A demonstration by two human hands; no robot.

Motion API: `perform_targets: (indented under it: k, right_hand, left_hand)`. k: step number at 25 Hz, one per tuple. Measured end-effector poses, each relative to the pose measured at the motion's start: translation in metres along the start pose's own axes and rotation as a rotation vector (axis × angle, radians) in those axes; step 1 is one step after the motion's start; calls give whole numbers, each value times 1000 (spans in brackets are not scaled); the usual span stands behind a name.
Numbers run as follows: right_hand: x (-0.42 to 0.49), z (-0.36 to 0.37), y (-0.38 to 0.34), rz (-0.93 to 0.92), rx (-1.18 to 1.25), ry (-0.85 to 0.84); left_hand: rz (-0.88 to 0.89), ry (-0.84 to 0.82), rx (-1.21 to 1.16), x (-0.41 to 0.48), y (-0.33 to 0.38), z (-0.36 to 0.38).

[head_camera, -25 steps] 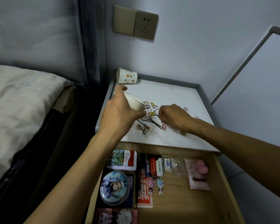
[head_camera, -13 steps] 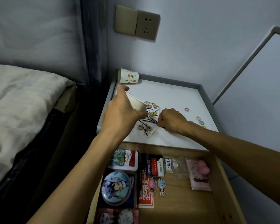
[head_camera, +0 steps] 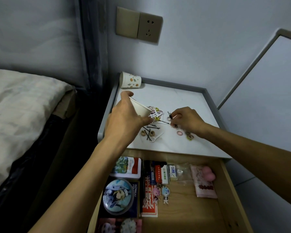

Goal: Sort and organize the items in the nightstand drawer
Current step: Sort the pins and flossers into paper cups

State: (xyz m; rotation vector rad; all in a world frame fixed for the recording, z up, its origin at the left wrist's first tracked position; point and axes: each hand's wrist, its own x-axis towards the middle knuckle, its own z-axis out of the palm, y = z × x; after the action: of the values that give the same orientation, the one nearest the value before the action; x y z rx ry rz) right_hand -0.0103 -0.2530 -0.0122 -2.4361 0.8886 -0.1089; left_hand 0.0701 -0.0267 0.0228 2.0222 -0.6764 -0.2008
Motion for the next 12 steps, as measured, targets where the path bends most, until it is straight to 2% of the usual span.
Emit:
perform_targets:
  k: [4,6,9,12]
  right_hand:
    - [3,-17,-4,-49,275,113]
    - [2,-31,-22,-200,327,95]
    - [-7,-48,-67,-489,72,-23]
    - [-20,-47,-99,-608,-136,-157]
  left_hand:
    - [5,-17,5,0,1,2]
    - [10,-20,9,0,2,2]
    - [22,-35,22,1,3,5]
    - [45,-53,21,2,2,9]
